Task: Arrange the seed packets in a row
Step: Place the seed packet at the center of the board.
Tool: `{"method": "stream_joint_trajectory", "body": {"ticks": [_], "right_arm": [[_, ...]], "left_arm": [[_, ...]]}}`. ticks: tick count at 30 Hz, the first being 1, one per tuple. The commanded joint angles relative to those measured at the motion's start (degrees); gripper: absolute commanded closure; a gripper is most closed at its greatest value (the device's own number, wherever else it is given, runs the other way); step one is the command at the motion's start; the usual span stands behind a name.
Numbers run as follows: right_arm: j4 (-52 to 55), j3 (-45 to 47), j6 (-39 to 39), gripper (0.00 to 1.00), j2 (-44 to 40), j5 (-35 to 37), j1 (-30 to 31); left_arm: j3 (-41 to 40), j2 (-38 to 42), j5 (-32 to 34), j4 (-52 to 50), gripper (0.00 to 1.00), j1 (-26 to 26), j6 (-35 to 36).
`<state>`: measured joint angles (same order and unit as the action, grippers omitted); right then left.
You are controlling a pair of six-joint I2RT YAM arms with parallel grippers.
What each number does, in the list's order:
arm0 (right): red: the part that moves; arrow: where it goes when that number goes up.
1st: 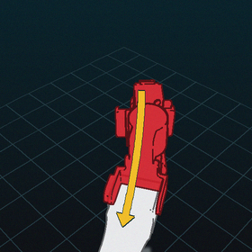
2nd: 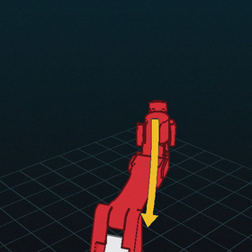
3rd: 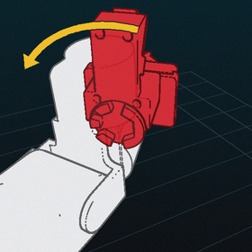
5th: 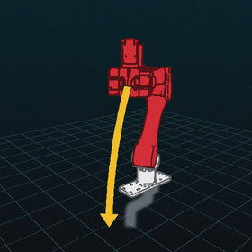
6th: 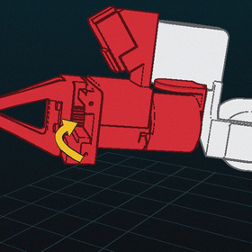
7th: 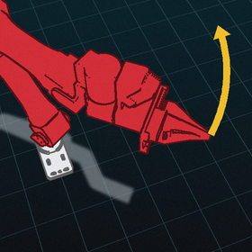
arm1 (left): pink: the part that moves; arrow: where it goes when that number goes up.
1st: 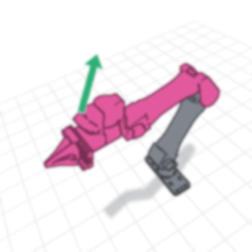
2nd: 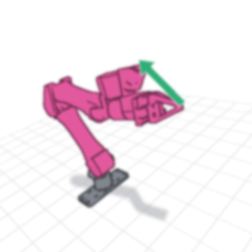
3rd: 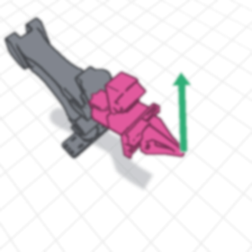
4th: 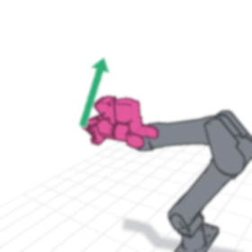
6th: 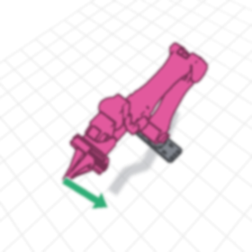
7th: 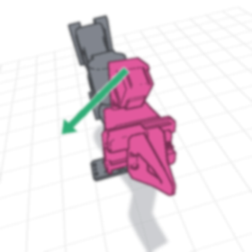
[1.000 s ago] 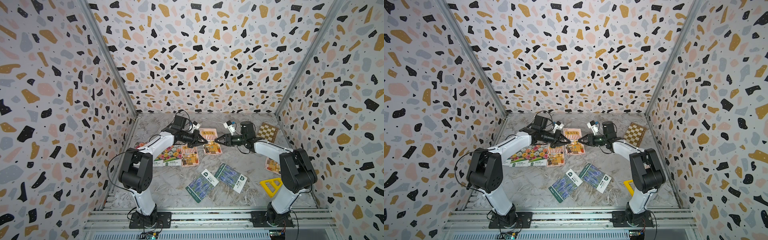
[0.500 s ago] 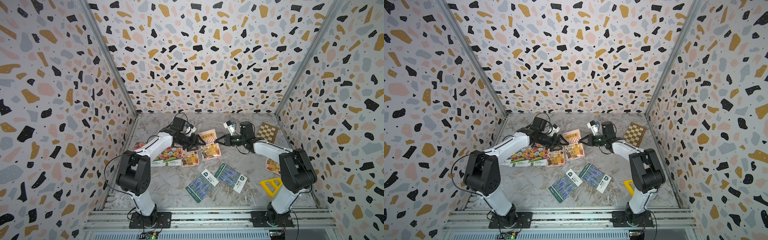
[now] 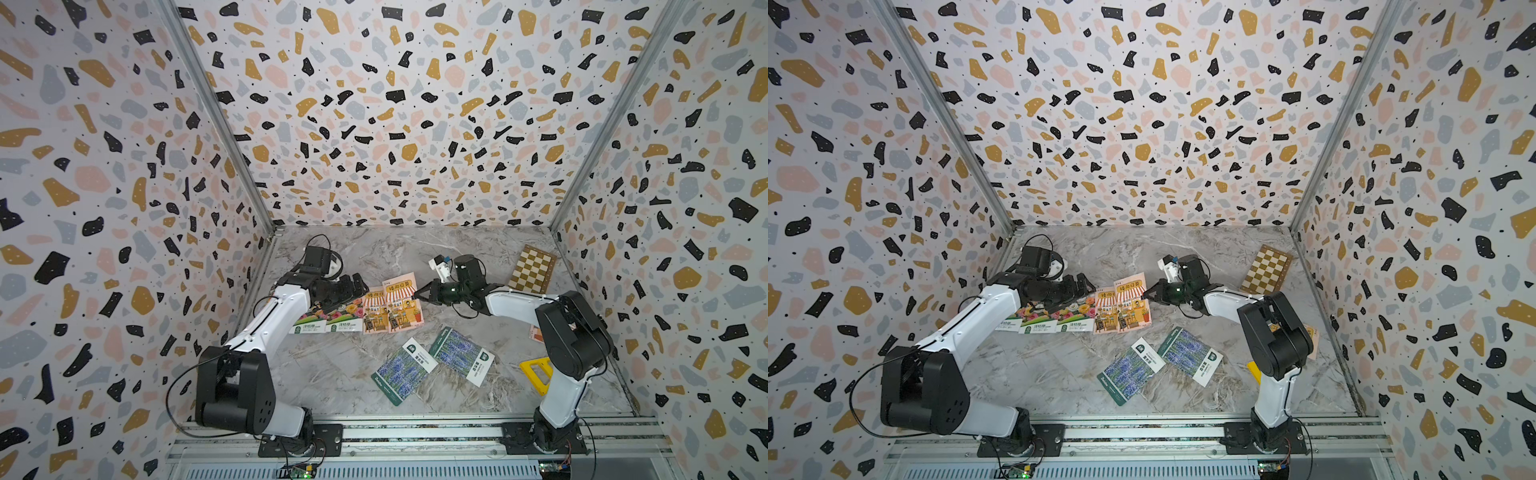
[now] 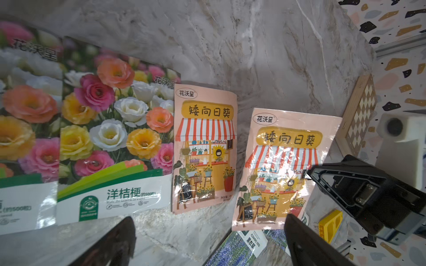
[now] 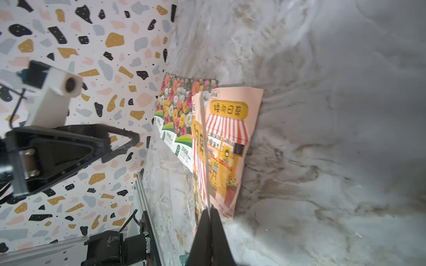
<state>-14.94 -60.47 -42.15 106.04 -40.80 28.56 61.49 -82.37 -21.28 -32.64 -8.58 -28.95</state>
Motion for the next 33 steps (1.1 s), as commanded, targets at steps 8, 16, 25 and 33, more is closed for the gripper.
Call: {"method": "stream_joint_trajectory", "body": {"ticks": [8, 16, 25, 33], "right_arm": [[0.9, -4.7, -2.1, 1.0, 5.1, -0.8, -2.1], [5.4, -8.1, 1.0, 1.0, 8.7, -1.7, -3.8], [9.5, -9.1, 3.3, 0.64, 9.6, 1.9, -3.8], [18.5, -11.9, 9.6, 0.35, 6.2, 9.4, -4.1]], "left_arm": [[-1.3, 1.0, 1.5, 0.3, 0.01, 0.6, 1.8], [-0.8, -0.5, 0.4, 0.1, 0.01, 0.6, 1.7], [-0.1, -1.5, -0.7, -0.1, 0.01, 0.6, 1.5], [0.3, -1.5, -1.2, -0.3, 0.01, 0.6, 1.5]]}}
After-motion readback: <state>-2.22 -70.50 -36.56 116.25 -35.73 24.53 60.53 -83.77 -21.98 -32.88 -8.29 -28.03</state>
